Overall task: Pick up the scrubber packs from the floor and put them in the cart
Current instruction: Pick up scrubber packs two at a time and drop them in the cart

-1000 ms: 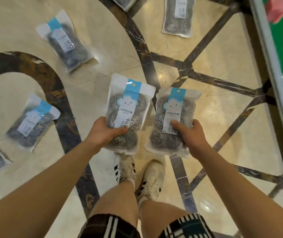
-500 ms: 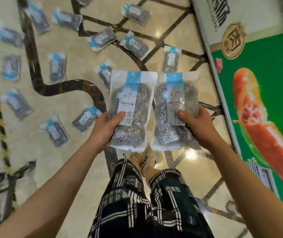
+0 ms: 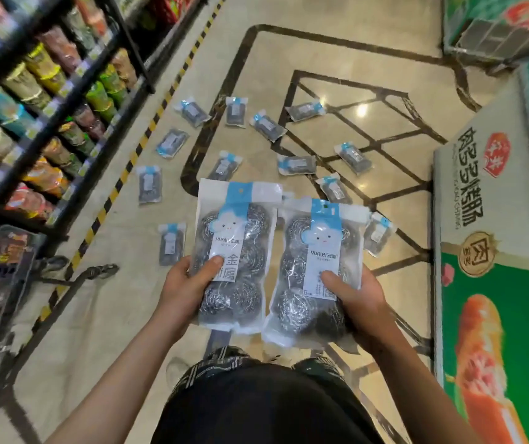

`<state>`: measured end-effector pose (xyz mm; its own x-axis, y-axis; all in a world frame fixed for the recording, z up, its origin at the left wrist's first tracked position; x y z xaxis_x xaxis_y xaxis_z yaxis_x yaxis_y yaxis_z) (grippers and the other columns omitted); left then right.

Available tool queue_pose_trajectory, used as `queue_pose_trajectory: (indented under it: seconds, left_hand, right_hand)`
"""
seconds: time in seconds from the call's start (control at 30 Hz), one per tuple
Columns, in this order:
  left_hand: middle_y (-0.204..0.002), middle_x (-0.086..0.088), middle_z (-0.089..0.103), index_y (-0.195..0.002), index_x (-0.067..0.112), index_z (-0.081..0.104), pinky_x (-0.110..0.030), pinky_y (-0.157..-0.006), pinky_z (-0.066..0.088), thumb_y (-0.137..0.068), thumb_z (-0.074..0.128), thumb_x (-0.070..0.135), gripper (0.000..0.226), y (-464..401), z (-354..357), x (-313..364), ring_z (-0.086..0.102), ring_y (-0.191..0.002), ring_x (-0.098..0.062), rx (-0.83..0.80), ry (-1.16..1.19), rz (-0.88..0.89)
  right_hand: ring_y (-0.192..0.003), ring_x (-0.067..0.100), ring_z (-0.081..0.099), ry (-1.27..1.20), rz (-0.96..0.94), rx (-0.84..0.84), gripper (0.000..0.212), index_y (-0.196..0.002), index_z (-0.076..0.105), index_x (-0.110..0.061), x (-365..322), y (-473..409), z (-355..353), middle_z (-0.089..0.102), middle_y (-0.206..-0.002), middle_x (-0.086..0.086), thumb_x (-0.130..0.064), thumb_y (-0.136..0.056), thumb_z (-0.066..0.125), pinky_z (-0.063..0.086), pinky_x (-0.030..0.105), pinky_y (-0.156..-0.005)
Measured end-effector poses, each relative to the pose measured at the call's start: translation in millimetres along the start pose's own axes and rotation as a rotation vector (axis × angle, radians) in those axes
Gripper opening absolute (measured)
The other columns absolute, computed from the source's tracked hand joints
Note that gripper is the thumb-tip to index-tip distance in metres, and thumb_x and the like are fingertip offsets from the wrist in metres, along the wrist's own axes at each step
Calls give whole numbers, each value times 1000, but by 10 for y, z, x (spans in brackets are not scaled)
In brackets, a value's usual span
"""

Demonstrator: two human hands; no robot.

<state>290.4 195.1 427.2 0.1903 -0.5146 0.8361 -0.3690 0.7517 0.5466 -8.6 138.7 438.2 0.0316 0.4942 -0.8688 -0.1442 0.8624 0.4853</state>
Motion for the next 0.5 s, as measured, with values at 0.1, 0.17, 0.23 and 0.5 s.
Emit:
queue_pose_trajectory:
  seconds: [0.1,0.17,0.23,0.5]
  left_hand:
    - [-100,-9,81,-110,13,72,-59,-96,56,-86,81,32,32,91,-615,-63,77,-95,-33,108,76,-13]
    - [-100,-9,81,-111,13,72,-59,-95,56,-84,82,35,36,152,-1065,-107,77,-95,-34,174,110,-19]
    - [-99,-8,81,-111,13,71,-59,-95,57,-80,84,39,43,222,-1538,-162,78,-94,-33,242,144,-24]
    - [-97,1,82,-108,19,71,-50,-95,58,-90,77,33,24,543,-3441,-437,78,-94,-25,466,280,19]
  right_hand:
    - [-103,33,77,71,25,-60,30,-119,69,-13,-2,-20,579,80,-110,11,-5,-91,75,59,54,-96]
    - [-103,31,78,131,12,-127,35,-120,70,-13,-11,-41,1039,81,-111,9,-12,-86,79,58,57,-98]
    - [-103,31,77,184,-2,-182,41,-123,68,-10,-19,-47,1528,80,-112,9,-15,-84,80,57,57,-99]
    - [-103,28,78,363,-24,-440,34,-121,71,-14,274,-5,3652,81,-111,6,-7,-89,79,58,56,-98]
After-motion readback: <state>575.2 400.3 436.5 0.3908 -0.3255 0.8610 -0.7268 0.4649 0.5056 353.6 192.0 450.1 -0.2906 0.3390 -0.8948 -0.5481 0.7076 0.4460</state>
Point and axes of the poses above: each hand's wrist, its own y-axis away from the middle knuckle, its own z-axis out of the palm, x = y × z, the point moved 5 cm from there along -y, towards the middle knuckle
